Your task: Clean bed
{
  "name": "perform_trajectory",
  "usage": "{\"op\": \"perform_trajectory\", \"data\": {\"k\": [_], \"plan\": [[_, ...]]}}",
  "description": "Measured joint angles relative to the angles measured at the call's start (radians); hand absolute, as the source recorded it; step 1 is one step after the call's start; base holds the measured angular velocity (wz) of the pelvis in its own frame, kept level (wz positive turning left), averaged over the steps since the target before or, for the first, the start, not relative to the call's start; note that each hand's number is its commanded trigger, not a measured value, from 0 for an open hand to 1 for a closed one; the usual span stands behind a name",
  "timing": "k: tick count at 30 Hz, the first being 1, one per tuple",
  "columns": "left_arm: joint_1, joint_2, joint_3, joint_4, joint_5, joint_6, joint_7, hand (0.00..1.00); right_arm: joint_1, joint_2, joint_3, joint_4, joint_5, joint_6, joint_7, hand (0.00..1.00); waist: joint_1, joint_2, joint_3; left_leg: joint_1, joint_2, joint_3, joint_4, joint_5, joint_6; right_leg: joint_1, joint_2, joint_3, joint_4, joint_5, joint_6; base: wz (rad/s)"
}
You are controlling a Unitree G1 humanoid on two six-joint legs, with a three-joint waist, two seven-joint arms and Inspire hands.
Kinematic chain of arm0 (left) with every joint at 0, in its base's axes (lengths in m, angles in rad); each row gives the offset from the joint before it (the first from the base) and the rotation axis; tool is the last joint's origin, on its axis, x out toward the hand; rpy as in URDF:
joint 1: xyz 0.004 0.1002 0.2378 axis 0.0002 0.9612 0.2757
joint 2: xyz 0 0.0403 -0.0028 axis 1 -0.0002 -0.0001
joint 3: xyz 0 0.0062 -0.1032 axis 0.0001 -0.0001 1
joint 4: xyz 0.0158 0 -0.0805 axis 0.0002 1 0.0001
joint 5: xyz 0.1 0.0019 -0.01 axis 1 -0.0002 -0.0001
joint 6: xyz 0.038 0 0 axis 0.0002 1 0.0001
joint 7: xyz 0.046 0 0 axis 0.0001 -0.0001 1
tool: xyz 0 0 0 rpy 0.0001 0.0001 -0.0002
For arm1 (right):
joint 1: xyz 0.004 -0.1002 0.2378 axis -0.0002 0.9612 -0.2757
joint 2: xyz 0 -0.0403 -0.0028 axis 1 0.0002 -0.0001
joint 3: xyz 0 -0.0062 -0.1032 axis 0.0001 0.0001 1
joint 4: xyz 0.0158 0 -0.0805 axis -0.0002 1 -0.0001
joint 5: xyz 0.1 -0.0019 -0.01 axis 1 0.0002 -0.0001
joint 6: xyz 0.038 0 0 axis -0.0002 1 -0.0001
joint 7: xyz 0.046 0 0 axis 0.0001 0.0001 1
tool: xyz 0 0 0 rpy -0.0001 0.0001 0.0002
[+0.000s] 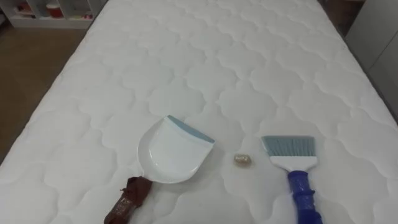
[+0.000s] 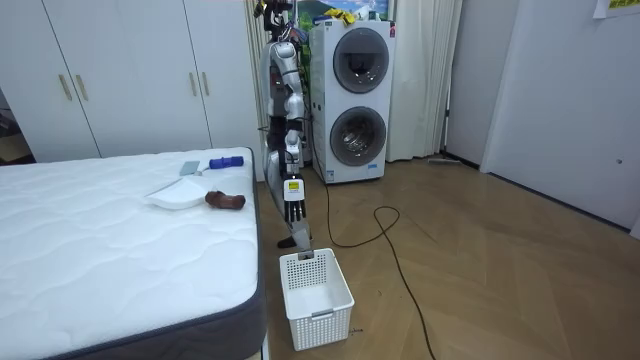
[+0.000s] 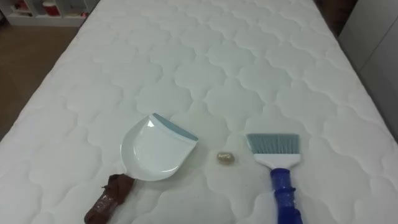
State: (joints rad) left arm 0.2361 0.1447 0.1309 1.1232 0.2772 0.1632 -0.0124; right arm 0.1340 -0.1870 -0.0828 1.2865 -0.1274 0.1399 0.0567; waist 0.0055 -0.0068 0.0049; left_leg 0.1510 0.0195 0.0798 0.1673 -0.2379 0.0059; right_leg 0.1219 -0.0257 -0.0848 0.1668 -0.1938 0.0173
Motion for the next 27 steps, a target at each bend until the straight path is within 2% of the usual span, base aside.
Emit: {"op": "perform_trajectory", "data": {"k": [19, 27], "plan": [[0.004, 0.0, -0.003, -0.002, 0.0, -0.012, 0.035, 0.0, -0.002, 0.0, 0.006, -0.001, 0.017, -0.02, -0.003, 0.0, 0.001, 0.003, -0.0006, 0.0, 0.0, 0.0, -0.001, 0.0, 0.0, 0.0, 0.0, 0.001, 0.0, 0.0, 0.0, 0.0], [0.004, 0.0, 0.023, -0.041, 0.041, -0.033, 0.108, 0.0, -0.004, -0.001, 0.022, -0.003, 0.089, -0.048, -0.026, 0.0, 0.001, -0.003, -0.0004, 0.001, 0.0, 0.002, 0.001, 0.0, 0.0, 0.001, -0.001, -0.002, 0.002, 0.0, 0.0, 0.0]]}}
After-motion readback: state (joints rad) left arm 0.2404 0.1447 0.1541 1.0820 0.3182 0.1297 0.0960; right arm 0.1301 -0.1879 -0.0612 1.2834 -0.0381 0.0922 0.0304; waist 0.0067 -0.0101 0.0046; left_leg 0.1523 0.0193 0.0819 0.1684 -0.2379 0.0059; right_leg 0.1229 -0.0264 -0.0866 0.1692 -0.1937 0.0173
